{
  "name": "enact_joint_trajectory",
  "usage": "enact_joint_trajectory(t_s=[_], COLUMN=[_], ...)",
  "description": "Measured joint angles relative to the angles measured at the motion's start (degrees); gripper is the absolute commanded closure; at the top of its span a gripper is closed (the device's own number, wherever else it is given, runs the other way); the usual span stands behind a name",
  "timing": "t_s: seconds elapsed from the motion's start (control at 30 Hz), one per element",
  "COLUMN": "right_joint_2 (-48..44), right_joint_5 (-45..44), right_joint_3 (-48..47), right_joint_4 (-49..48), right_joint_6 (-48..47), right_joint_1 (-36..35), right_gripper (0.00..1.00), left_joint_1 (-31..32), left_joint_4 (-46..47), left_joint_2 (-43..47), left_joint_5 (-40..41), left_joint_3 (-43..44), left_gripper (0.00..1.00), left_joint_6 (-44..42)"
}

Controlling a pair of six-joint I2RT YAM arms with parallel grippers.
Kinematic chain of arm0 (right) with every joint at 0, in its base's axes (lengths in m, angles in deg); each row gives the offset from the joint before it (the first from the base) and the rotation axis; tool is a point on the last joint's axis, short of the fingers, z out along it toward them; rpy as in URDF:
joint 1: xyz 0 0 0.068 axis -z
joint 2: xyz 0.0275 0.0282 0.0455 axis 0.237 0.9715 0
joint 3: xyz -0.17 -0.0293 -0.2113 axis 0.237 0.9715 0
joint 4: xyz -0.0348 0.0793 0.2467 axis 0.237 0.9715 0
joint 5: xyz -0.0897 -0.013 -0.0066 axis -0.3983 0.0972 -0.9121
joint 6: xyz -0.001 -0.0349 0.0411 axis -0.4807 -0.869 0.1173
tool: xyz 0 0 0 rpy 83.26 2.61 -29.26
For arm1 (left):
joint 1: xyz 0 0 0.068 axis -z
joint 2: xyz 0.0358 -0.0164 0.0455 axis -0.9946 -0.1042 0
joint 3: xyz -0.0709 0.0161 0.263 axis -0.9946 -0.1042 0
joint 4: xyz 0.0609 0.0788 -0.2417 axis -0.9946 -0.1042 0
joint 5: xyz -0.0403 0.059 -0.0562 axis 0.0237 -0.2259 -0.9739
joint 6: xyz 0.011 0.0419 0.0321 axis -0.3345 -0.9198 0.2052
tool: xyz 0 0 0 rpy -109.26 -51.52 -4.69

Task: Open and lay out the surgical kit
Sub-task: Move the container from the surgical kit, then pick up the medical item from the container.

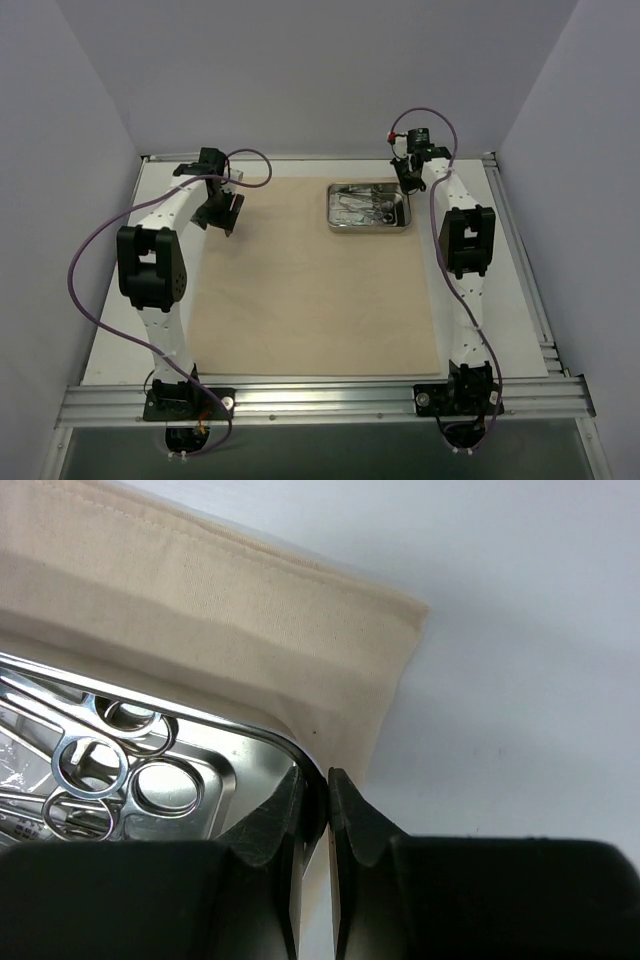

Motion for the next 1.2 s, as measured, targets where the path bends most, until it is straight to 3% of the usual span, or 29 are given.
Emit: enact_joint_trajectory(t_s=[0.13,0.2,0.37,0.47,0.73,0.83,0.9,1.07,1.2], right_joint_2=[2.1,2.3,2.3,2.2,-4.1,-9.5,-11.2,-6.8,-0.9], right_joint_5=[-0.1,-0.2,-1.6,-2.5,-2.8,-1.8,-0.7,3.2,4.1], right_joint_3=[-2.0,-2.5,-2.5,-2.5,-1.3,1.6,1.8,-0.5,-0.7], right_joint_4=[0.0,0.0,-0.1,-0.5,-2.8,-5.0,-5.4,-4.8,-2.5], right_joint_6=[-0.7,-0.7,-1.0,-1.1,0.9,0.5,-0.9,-2.4,-2.3], right_joint_1=[0.0,0.0,0.0,0.0,-0.9,-3.1,-6.7,-15.9,-17.6], right_gripper=[0.97,0.91,0.66,0.58,0.61,0.72,0.74,0.76,0.76], left_joint_1=[0.0,0.0,0.0,0.0,0.0,0.0,0.0,0.0,0.0], left_joint_4=[-0.1,-0.3,-0.3,-0.3,-0.2,-0.2,-0.2,-0.2,-0.3], left_joint_2=[-0.5,-0.5,-0.5,-0.6,-1.4,-1.4,-1.4,-1.4,-1.4], left_joint_5=[0.3,0.7,1.1,1.1,1.1,1.1,1.0,0.9,0.9], left_joint_3=[0.5,0.5,0.5,0.5,1.1,1.1,1.1,1.1,1.1], left_gripper=[0.26,0.26,0.26,0.26,0.26,0.26,0.26,0.26,0.26], left_joint_6=[-0.1,-0.2,-0.5,-0.6,-1.0,-1.0,-1.0,-1.0,-1.0])
